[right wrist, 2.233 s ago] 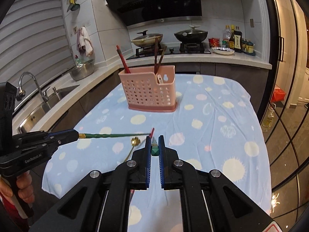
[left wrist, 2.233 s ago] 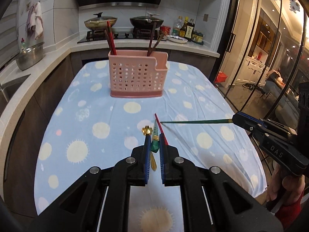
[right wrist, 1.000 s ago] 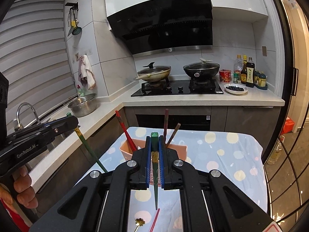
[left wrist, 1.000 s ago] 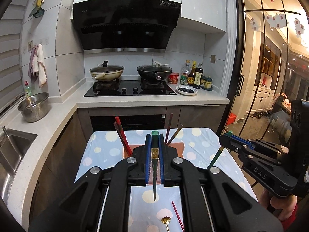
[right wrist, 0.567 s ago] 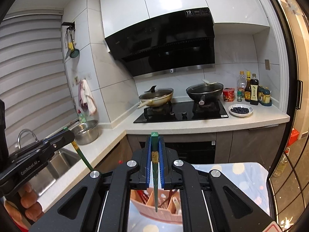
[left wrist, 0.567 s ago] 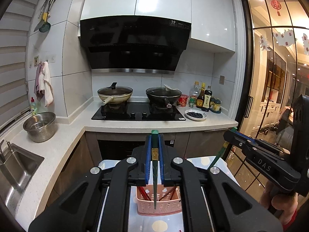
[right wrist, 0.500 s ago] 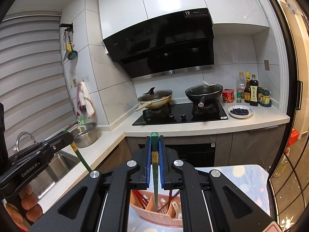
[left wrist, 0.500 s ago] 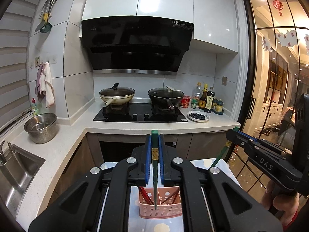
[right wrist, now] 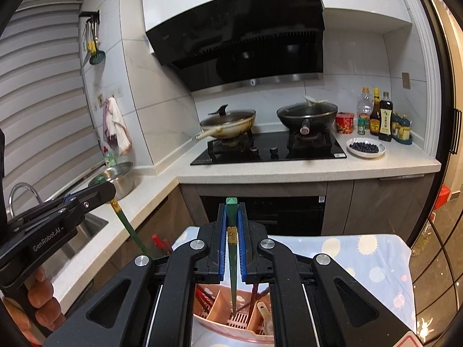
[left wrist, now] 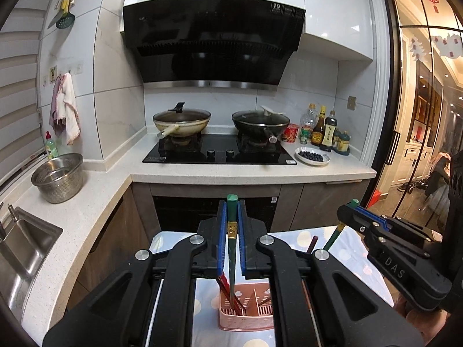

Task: Organize utensils
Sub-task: 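Open both grippers to release the green chopsticks into the caddy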

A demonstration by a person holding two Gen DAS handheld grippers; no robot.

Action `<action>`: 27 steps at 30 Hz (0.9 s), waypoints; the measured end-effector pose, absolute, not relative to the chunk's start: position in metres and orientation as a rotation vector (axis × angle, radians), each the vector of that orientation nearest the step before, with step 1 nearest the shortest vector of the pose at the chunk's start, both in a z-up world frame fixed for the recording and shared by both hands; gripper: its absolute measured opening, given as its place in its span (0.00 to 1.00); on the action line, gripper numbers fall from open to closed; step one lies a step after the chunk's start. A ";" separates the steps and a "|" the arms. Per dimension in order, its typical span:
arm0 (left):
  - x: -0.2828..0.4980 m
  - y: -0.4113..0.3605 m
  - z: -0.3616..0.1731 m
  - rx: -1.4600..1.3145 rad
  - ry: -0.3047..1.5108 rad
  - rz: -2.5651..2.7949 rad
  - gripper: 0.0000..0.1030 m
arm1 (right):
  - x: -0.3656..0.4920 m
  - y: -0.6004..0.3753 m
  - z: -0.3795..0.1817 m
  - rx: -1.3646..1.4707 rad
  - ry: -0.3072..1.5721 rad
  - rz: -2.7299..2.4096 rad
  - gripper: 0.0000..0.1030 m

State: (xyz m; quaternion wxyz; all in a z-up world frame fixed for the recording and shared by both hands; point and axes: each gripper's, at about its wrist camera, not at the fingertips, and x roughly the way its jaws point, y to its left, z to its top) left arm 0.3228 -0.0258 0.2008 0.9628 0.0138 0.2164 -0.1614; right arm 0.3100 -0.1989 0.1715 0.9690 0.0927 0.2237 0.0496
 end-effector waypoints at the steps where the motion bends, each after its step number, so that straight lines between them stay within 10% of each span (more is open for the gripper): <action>1: 0.325 -0.026 0.196 0.028 0.449 -0.327 0.07 | 0.312 -0.198 0.167 0.186 0.461 0.100 0.07; 20: 0.342 -0.029 0.162 0.032 0.525 -0.284 0.07 | 0.323 -0.191 0.130 0.157 0.556 0.096 0.10; 24: 0.338 -0.028 0.162 0.033 0.511 -0.244 0.46 | 0.317 -0.191 0.131 0.155 0.545 0.085 0.28; 27: 0.334 -0.029 0.163 0.046 0.501 -0.232 0.49 | 0.312 -0.191 0.133 0.150 0.535 0.085 0.28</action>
